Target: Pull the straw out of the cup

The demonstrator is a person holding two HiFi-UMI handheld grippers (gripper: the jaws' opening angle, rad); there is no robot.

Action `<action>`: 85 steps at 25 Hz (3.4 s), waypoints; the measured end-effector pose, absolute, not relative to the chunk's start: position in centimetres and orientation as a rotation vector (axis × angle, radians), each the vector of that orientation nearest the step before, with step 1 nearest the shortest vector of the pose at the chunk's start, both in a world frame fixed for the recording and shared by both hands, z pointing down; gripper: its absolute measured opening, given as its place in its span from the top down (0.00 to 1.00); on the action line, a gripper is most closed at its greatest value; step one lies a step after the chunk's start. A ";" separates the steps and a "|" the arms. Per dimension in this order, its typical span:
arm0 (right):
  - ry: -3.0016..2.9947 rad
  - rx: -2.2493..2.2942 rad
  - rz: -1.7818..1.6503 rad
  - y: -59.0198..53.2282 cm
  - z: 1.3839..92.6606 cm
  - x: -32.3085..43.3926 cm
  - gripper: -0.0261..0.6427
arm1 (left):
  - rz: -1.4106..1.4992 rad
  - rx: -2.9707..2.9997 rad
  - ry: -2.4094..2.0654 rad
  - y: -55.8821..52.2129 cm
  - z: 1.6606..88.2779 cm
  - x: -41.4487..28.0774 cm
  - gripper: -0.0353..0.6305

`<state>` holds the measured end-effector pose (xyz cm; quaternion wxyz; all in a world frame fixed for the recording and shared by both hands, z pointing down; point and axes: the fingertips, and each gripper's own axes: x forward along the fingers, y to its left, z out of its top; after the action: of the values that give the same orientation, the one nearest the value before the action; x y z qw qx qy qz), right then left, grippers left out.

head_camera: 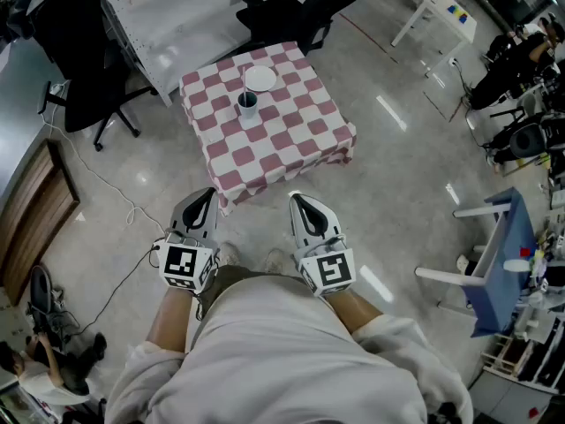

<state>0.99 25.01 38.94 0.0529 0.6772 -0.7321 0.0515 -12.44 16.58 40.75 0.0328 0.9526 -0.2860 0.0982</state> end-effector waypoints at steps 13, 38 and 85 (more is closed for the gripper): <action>-2.245 2.047 0.179 25.4 39.7 1.6 0.96 | 0.319 2.925 -0.891 17.1 40.9 -11.8 0.94; -2.267 1.964 0.191 23.5 41.4 3.4 0.96 | 0.337 2.882 -0.942 16.4 43.1 -10.6 0.94; -2.256 1.915 0.239 -1.7 44.1 6.9 0.89 | 0.373 2.874 -0.868 -7.4 43.6 -6.5 0.94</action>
<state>6.88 -1.68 44.10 0.0863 0.6425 -0.7572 0.0801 -6.50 -7.41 43.59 0.0582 0.9484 -0.2863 0.1230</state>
